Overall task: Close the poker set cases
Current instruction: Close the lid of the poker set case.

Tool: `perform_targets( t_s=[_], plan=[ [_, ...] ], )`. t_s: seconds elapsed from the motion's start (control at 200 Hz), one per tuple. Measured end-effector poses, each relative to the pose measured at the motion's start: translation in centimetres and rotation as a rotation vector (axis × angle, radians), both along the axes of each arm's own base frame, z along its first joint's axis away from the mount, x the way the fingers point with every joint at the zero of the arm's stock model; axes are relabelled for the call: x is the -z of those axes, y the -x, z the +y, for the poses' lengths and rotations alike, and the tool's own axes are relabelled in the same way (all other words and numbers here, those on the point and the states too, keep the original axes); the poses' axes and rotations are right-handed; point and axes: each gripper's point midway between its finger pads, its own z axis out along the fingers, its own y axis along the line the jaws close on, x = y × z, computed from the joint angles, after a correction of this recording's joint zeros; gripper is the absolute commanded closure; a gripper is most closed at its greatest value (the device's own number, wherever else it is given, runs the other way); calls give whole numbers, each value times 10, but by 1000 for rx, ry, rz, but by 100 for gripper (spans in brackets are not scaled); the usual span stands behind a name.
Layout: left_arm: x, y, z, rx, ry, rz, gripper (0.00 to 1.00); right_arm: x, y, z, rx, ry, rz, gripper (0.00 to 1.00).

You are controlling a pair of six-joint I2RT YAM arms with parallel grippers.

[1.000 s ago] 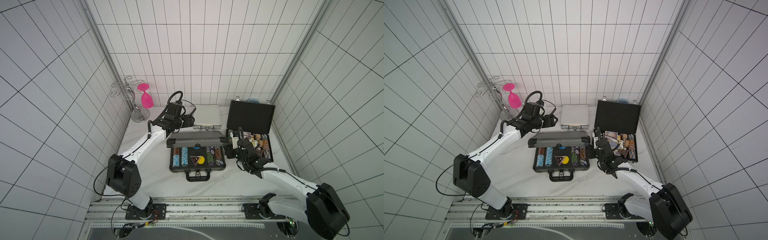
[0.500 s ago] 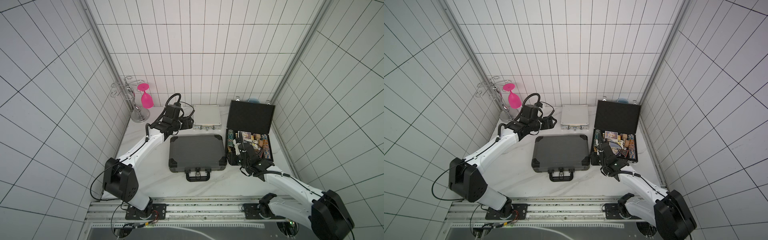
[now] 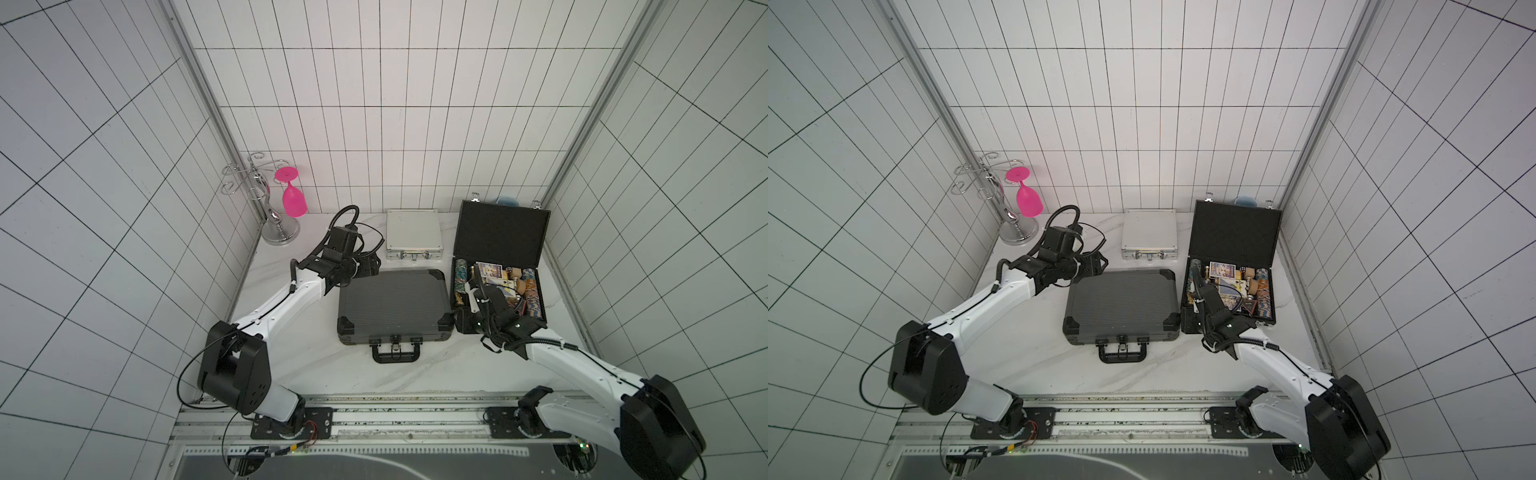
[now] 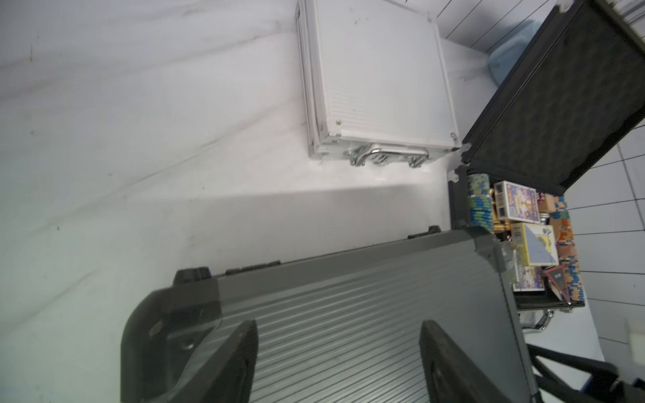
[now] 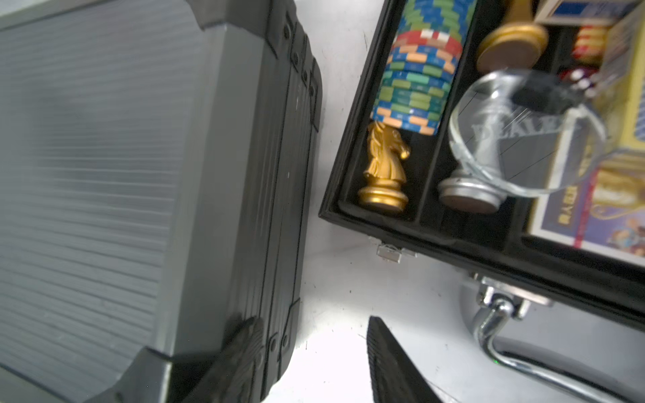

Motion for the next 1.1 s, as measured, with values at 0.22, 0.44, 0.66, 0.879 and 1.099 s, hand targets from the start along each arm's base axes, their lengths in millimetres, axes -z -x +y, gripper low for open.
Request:
perform_targets(
  t_s=[0.22, 0.44, 0.66, 0.879, 1.099],
  plan=[
    [27, 29, 13, -8, -20, 55, 34, -10, -4, 2, -23, 68, -26, 48],
    [41, 34, 15, -8, -26, 70, 34, -37, -1, 24, -95, 8, -79, 47],
    [41, 30, 10, -7, -10, 60, 41, -65, 5, 44, -167, -78, -132, 51],
    [35, 36, -21, 56, 62, 54, 58, -39, -5, 64, -222, -68, -58, 75],
    [48, 36, -40, 93, 82, 64, 69, -31, -14, 75, -230, -103, -59, 81]
  ],
)
